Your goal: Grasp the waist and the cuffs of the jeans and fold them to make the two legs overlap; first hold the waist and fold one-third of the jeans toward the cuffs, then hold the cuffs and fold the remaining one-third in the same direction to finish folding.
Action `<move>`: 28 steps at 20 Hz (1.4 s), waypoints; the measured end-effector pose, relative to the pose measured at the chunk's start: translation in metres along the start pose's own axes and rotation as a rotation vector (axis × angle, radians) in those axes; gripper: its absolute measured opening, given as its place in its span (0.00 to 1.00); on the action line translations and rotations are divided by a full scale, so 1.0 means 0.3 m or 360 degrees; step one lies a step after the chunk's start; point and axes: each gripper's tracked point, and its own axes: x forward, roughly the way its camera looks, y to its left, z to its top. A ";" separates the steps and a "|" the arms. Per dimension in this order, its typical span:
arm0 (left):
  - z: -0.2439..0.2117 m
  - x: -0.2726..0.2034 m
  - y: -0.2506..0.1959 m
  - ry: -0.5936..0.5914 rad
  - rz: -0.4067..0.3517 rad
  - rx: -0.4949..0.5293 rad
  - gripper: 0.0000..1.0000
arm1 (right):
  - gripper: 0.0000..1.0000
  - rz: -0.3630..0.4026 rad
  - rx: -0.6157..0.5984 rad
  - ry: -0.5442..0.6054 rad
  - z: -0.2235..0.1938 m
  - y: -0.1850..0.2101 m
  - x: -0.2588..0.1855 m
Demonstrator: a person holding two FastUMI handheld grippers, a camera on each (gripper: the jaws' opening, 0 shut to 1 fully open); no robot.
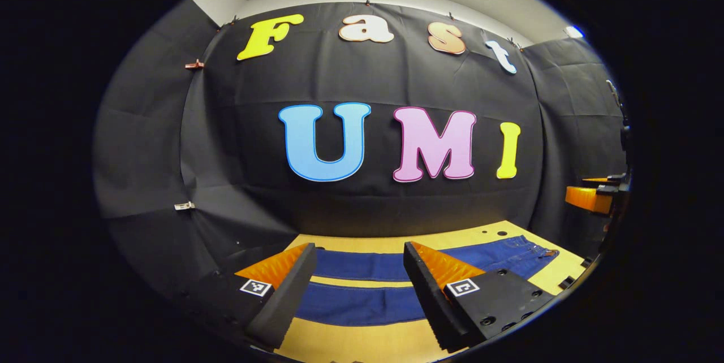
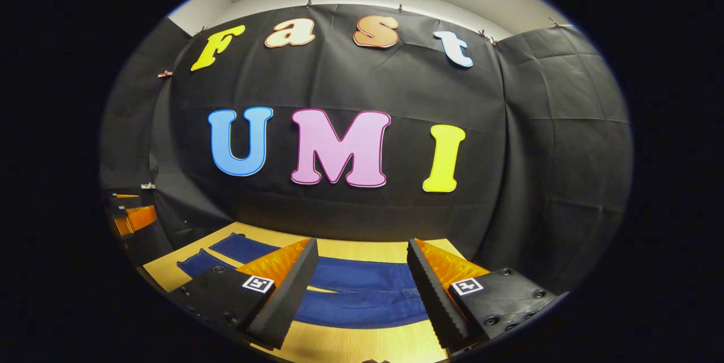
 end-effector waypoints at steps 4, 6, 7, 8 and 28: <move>-0.100 0.068 0.153 0.0105 -0.0042 0.0374 1.00 | 0.98 0.0010 -0.0051 0.0010 -0.015 -0.009 -0.008; -0.205 0.113 0.240 0.0221 -0.0118 0.0673 0.98 | 0.98 0.0016 -0.0074 0.0026 -0.031 -0.023 0.004; -0.272 0.138 0.281 0.0291 -0.0165 0.0807 0.98 | 0.98 0.0007 -0.0086 0.0033 -0.037 -0.039 0.013; -0.337 0.158 0.329 0.0362 -0.0198 0.0934 0.98 | 0.98 -0.0002 -0.0096 0.0039 -0.045 -0.052 0.019; -1.147 0.488 0.729 0.1057 -0.0903 0.2191 0.93 | 0.98 -0.0064 -0.0277 0.0377 -0.556 -0.214 0.134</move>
